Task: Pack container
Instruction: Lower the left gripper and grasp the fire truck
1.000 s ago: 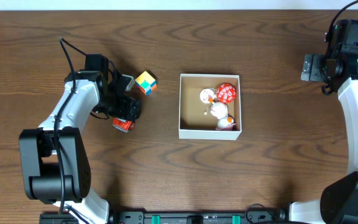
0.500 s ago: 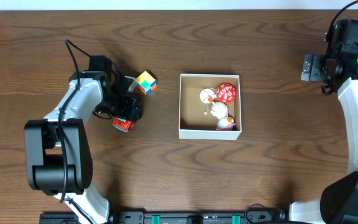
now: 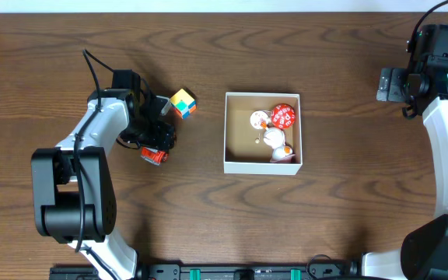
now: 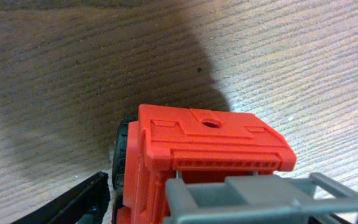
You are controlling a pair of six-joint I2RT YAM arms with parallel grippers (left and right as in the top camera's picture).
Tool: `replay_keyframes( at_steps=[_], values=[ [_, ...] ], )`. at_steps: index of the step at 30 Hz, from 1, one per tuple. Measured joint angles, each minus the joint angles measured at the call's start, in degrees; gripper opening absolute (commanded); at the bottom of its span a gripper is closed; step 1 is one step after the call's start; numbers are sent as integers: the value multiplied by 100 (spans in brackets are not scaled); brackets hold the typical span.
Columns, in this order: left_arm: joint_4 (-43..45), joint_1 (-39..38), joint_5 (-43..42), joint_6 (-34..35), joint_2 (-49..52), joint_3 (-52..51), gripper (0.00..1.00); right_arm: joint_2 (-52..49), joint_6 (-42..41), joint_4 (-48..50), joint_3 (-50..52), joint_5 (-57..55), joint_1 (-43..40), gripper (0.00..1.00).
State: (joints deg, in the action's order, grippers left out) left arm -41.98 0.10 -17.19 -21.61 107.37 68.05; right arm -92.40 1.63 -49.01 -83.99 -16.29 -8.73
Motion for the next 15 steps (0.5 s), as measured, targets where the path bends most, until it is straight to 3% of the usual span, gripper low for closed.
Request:
replay_keyframes(
  at_steps=[15],
  values=[
    [-59,-146,442,-9,0,0,75,0,0,0,0,0,0,99]
  ],
)
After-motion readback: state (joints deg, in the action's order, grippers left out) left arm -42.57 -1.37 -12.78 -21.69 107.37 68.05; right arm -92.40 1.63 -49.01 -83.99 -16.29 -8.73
